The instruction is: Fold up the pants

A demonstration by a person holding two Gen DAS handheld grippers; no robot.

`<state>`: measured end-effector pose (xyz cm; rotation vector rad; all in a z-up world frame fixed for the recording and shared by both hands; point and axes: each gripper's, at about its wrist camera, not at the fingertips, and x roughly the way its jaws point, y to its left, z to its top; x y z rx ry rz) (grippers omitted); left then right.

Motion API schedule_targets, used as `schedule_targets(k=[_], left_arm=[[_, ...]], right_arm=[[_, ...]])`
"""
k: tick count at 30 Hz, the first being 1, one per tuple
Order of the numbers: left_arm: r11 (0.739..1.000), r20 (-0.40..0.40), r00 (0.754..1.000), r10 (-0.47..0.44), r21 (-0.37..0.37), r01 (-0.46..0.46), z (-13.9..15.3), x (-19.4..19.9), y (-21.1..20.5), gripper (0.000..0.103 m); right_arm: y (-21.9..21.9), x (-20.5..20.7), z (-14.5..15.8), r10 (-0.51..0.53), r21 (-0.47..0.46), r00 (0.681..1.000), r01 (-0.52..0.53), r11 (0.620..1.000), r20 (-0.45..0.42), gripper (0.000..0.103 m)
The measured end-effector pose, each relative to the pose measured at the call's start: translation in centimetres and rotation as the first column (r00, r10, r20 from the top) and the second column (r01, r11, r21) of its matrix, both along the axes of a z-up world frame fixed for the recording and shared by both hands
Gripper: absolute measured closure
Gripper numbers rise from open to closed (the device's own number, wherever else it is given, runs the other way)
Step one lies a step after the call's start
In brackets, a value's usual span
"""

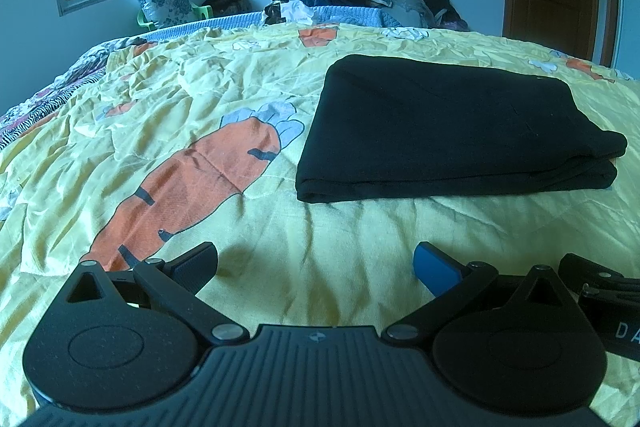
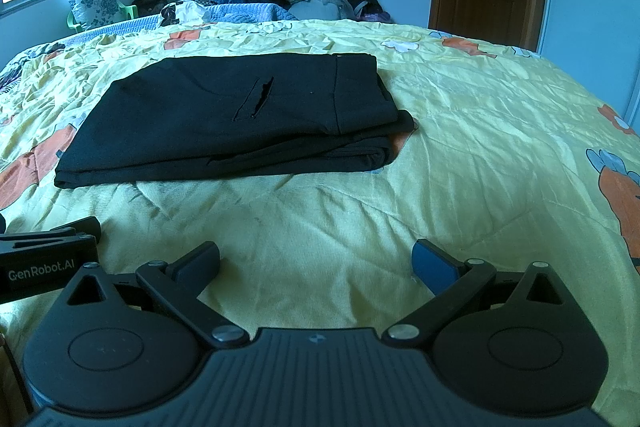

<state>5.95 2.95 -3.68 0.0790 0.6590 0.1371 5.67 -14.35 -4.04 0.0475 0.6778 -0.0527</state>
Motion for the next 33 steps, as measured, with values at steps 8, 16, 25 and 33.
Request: schedule_targets(k=[8,16,25,33], left_arm=[[1.000,-0.002,1.000,-0.001,-0.010,0.001,-0.01,0.04,0.10,0.000],[1.000,-0.003,1.000,-0.001,-0.015,0.001,-0.08,0.07,0.17,0.000],[1.000,-0.003,1.000,-0.001,-0.017,0.001,-0.06,0.08,0.13,0.000],[1.000,-0.004,1.000,-0.002,-0.020,0.002,-0.03,0.15,0.21,0.000]], right_arm=[[0.01,0.00,0.01,0.000,0.000,1.000,0.000,1.000,0.000,0.000],[0.01,0.00,0.01,0.000,-0.001,1.000,0.000,1.000,0.000,0.000],[0.02,0.00,0.01,0.000,-0.001,1.000,0.000,1.000,0.000,0.000],[0.01,0.00,0.00,-0.001,-0.001,1.000,0.001,1.000,0.000,0.000]])
